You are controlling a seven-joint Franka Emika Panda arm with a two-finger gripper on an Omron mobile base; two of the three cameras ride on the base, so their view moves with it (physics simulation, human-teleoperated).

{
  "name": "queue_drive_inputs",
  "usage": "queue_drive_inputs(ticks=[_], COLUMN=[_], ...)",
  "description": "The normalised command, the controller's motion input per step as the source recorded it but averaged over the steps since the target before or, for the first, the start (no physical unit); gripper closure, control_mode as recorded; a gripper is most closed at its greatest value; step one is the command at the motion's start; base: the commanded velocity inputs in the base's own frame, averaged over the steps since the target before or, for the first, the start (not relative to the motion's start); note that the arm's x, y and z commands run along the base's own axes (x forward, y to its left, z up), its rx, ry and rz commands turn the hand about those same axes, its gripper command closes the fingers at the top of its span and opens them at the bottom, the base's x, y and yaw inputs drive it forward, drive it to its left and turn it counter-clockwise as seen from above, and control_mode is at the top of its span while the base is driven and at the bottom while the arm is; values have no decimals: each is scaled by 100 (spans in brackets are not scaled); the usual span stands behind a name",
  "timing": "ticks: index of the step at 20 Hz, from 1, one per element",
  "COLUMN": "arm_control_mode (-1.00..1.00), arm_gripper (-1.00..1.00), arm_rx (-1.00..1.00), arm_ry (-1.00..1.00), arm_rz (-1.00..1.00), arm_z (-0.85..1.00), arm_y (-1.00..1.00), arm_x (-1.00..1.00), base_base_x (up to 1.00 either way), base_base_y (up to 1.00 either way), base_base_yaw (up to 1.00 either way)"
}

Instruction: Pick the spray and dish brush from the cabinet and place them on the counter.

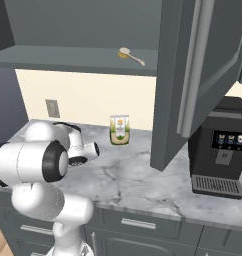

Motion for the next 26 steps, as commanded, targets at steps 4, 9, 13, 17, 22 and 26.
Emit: queue_drive_inputs(ticks=[4,9,13,17,22,26], arm_control_mode=[-100,-100,-100,-100,-100,-100], arm_gripper=[-100,-100,-100,-100,-100,-100], arm_rx=[1,0,0,0,0,0], arm_ry=[2,0,8,4,4,6], arm_rz=[-2,-3,-11,-20,-19,-16], arm_z=[3,4,5,22,20,8], arm_y=[-7,-30,-9,-24,-26,-16], arm_x=[0,0,0,0,0,0], base_base_x=[0,0,0,0,0,0], base_base_y=[0,0,0,0,0,0], base_base_yaw=[0,0,0,0,0,0])
